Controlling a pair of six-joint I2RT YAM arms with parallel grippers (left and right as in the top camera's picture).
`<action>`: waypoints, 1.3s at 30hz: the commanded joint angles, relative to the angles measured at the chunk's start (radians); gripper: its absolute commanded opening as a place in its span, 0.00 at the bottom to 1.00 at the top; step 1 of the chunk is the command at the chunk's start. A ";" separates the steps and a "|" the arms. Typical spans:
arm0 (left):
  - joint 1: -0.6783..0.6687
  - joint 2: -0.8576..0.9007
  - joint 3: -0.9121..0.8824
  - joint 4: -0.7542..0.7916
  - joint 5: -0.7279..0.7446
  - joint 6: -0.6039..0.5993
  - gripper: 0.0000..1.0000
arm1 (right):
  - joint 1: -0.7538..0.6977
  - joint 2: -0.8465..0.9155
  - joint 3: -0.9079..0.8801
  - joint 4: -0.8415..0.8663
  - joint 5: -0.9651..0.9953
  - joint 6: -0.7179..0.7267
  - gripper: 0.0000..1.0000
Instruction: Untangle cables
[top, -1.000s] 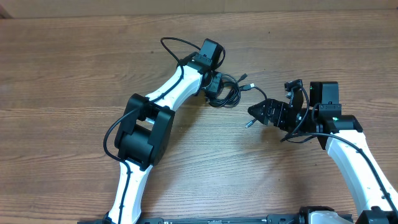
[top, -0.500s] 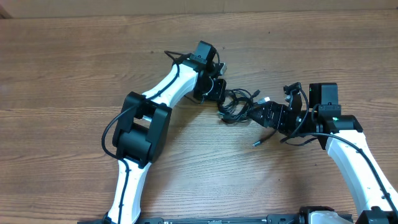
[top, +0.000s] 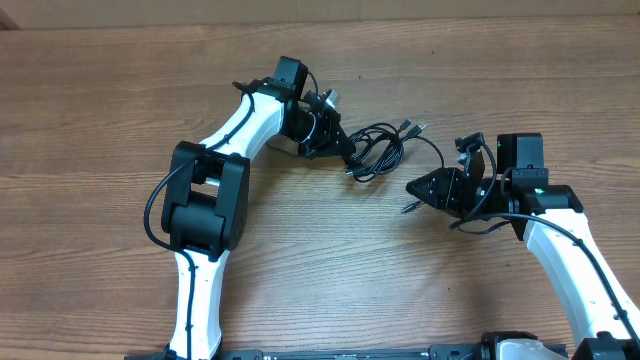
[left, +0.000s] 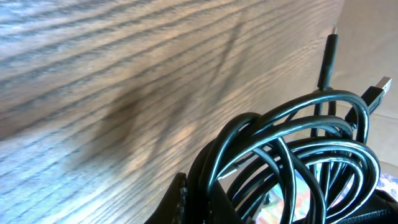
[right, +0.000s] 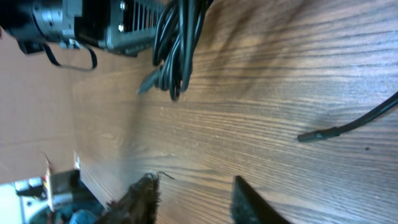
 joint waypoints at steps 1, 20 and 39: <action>-0.018 0.008 -0.008 -0.001 0.104 0.002 0.04 | 0.005 0.000 -0.006 0.022 -0.002 0.008 0.36; -0.054 0.008 -0.008 0.006 0.234 0.002 0.04 | 0.005 0.000 -0.006 0.154 0.026 0.048 0.39; -0.100 0.008 -0.008 0.018 0.291 0.002 0.04 | 0.005 0.000 -0.006 0.175 0.082 0.048 0.04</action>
